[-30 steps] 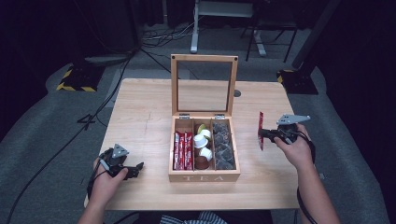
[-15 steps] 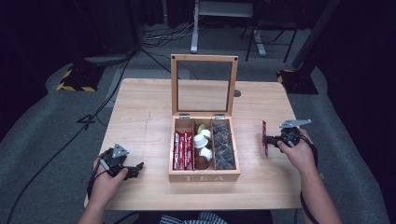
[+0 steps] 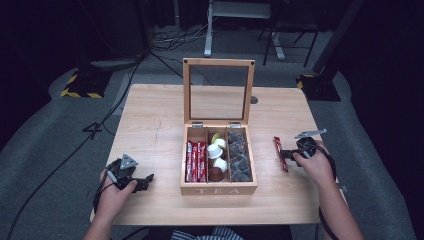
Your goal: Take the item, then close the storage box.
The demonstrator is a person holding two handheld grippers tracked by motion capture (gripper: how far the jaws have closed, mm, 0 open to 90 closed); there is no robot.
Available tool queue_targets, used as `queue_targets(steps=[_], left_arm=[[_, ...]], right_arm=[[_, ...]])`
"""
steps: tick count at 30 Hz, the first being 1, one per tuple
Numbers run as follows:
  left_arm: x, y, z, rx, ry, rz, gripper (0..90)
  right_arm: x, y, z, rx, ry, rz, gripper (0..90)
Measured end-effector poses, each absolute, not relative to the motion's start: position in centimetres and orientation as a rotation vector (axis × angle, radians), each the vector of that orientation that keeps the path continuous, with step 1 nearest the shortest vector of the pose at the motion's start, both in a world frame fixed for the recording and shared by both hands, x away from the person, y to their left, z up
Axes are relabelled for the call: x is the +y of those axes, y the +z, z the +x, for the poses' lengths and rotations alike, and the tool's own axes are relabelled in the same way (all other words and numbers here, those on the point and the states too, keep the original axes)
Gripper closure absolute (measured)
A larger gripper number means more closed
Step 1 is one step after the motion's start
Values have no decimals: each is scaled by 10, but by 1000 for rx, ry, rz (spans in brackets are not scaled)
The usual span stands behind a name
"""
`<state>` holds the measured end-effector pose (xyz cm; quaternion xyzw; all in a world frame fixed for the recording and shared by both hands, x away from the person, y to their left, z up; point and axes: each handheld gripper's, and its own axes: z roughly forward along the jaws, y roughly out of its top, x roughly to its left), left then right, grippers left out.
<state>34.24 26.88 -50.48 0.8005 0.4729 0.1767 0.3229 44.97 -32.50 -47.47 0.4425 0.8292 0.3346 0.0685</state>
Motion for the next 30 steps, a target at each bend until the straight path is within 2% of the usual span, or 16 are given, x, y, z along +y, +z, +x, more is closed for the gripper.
queue_targets(steps=[4,5,10,19,30], left_arm=[[269,-505,342,1242,463,2101,102],[269,-505,342,1242,464,2101,101],[269,-505,343,1238,462,2103,101],[269,-505,343,1240,465,2099,98],[269,-505,344,1241,464,2102,94]], right_arm=[[-324,-474,450,2493,1025,1332,765],[-324,-473,449,2484,1032,1321,716],[-325,-467,448,2443,1088,1293,665],[-324,-435,439,2243,1317,1180,497],[-314,-400,439,2135,1499,1102,449]])
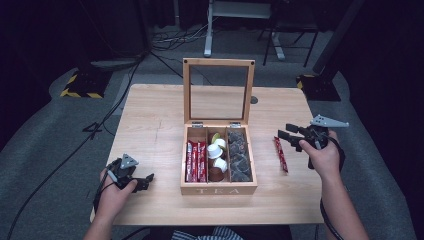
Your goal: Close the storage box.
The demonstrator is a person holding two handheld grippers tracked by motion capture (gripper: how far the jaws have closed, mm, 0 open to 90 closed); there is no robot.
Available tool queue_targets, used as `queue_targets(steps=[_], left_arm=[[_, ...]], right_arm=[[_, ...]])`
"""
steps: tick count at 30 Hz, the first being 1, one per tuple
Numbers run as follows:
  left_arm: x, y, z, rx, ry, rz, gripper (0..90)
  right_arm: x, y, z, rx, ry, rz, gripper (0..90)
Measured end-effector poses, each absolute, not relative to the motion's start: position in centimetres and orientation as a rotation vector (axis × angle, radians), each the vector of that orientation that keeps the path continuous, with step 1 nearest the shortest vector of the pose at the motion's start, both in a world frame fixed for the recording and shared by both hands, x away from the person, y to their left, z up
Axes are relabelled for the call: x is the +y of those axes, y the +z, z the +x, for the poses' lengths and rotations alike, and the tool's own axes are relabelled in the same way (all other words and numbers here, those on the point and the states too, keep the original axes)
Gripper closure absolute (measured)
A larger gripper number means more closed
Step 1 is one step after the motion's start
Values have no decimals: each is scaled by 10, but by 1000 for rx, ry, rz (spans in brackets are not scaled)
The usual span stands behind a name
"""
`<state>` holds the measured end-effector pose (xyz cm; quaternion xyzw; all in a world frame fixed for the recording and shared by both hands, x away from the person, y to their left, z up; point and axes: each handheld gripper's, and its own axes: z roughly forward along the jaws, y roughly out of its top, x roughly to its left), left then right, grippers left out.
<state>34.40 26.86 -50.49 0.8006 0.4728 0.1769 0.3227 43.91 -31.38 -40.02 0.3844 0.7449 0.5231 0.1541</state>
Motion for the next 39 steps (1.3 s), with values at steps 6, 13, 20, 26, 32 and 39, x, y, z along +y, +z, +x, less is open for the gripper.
queue_targets(steps=[6,13,20,26,32,39], left_arm=[[268,-505,344,1243,461,2105,92],[268,-505,344,1243,460,2104,91],[268,-505,344,1253,464,2099,91],[267,-505,345,1267,476,2094,84],[267,-505,345,1274,472,2091,77],[266,-505,345,1284,482,2089,66]], right_arm=[[-306,-377,449,2128,1494,1057,442],[-298,-356,461,2114,1503,1025,442],[-287,-339,474,2109,1499,983,441],[-279,-326,487,2083,1531,950,443],[-263,-315,502,2104,1494,900,444],[-248,-307,515,2112,1490,866,440]])
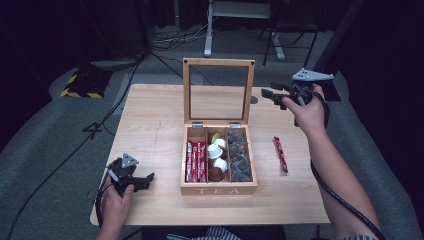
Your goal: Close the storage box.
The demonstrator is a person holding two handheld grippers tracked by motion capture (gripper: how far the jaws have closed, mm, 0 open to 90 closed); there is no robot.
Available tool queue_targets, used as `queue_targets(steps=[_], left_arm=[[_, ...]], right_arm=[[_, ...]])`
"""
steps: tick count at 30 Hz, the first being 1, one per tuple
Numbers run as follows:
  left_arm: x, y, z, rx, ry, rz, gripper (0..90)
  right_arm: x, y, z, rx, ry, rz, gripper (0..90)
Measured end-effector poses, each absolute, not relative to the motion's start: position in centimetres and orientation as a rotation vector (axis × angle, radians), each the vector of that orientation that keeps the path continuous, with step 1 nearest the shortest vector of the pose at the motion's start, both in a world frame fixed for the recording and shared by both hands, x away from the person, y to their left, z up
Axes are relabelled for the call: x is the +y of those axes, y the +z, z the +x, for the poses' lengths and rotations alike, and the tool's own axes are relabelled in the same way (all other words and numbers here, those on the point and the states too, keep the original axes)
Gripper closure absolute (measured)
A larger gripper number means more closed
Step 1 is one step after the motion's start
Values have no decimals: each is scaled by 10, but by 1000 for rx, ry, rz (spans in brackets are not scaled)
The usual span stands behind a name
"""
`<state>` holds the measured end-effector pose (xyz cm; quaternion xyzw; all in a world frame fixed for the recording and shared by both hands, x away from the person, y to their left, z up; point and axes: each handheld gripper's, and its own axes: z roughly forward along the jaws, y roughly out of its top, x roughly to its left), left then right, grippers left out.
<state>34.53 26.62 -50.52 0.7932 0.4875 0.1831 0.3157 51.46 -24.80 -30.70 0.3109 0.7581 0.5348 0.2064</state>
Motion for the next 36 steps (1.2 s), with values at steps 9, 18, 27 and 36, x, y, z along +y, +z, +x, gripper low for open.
queue_targets(steps=[9,18,27,36], left_arm=[[266,-505,347,1279,471,2094,54],[266,-505,347,1278,471,2095,53],[266,-505,347,1280,471,2095,49],[266,-505,347,1279,471,2096,49]], right_arm=[[-221,-306,542,2124,1469,854,426],[-207,-314,568,2128,1446,925,421],[-198,-329,580,2158,1431,984,424],[-192,-337,584,2183,1432,1020,471]])
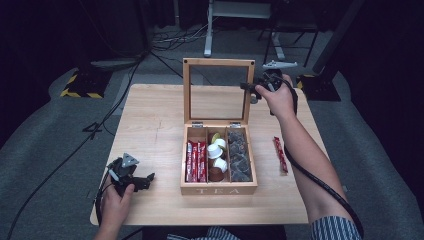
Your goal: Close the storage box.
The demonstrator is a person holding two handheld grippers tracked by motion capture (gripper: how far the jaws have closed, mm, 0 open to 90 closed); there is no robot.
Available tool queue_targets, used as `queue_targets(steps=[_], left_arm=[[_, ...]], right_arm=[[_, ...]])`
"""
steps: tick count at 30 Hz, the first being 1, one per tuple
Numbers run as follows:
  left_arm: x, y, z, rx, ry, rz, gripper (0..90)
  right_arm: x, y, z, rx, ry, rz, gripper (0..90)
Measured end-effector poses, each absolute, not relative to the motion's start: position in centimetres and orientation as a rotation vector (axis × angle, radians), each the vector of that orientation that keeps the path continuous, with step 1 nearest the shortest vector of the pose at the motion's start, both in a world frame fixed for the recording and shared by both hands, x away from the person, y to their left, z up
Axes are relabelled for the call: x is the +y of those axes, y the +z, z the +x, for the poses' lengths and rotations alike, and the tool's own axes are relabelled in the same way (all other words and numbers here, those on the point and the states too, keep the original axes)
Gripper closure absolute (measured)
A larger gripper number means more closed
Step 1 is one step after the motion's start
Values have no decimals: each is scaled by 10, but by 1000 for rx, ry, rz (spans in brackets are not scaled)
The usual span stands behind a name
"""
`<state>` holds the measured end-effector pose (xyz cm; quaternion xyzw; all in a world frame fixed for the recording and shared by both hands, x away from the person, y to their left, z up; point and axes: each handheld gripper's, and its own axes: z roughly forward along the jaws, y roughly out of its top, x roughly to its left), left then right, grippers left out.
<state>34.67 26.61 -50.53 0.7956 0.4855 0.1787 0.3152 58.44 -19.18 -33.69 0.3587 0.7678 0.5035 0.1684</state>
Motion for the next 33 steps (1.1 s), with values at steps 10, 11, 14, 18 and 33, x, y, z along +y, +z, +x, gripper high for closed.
queue_targets(steps=[10,11,14,18,33], left_arm=[[263,-506,349,1282,464,2108,16],[262,-506,349,1286,464,2112,3],[262,-505,350,1285,465,2113,1],[261,-506,350,1283,462,2111,0],[260,-506,352,1278,461,2114,0]], right_arm=[[-193,-328,571,2161,1393,993,551],[-193,-327,569,2162,1391,985,551],[-195,-323,560,2161,1407,959,551],[-198,-318,550,2164,1418,925,552],[-202,-305,513,2171,1413,840,562]])
